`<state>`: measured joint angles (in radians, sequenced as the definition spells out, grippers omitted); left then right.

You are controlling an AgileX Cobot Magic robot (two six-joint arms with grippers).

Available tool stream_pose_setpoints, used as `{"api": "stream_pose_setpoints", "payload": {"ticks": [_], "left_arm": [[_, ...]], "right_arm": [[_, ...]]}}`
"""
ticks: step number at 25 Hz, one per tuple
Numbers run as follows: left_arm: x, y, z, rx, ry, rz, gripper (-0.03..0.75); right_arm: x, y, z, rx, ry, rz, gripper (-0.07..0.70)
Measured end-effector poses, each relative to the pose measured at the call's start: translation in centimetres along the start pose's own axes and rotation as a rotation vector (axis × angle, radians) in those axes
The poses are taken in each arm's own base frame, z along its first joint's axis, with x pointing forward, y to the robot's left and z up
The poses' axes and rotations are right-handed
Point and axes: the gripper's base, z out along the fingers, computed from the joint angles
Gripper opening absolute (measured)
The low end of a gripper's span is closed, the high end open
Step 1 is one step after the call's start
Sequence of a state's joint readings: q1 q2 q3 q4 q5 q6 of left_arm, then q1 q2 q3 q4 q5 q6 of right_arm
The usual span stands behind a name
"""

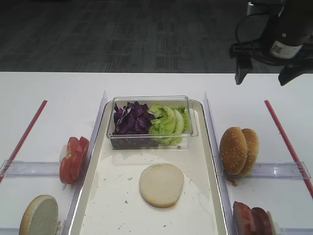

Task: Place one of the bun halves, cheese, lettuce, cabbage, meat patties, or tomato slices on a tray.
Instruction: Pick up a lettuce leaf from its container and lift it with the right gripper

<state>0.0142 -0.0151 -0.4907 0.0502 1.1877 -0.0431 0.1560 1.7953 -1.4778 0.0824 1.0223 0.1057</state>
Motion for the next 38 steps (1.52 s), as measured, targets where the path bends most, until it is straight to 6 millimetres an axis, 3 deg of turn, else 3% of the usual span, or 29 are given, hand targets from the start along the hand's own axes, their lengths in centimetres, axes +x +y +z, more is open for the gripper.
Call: {"api": "stream_pose_setpoints", "payload": {"ticks": [19, 28, 38], "left_arm": [[0.0, 0.0, 0.0, -0.001, 0.000, 0.000, 0.671], [0.0, 0.0, 0.0, -0.001, 0.000, 0.000, 0.671], [0.0, 0.0, 0.0, -0.002, 0.000, 0.001, 0.671]], "right_arm": [[1.3, 7.3, 0.7, -0.013, 0.006, -0.023, 0.675], [0.3, 12.3, 2.6, -0.026, 0.036, -0.062, 0.675], [0.7, 14.8, 4.5, -0.024, 0.074, -0.067, 0.675]]}}
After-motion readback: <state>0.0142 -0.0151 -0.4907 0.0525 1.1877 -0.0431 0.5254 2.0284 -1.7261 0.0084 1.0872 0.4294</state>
